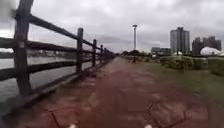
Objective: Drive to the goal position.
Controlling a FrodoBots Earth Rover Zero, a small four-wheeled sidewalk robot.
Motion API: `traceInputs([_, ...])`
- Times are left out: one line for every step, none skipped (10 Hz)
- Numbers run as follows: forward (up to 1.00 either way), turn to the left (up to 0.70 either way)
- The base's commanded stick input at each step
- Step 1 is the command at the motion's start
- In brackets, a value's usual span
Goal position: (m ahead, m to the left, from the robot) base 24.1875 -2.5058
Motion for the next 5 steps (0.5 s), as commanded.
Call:
traceInputs([0.85,0.01])
traceInputs([0.85,0.01])
traceInputs([0.85,0.01])
traceInputs([0.85,0.01])
traceInputs([0.85,0.01])
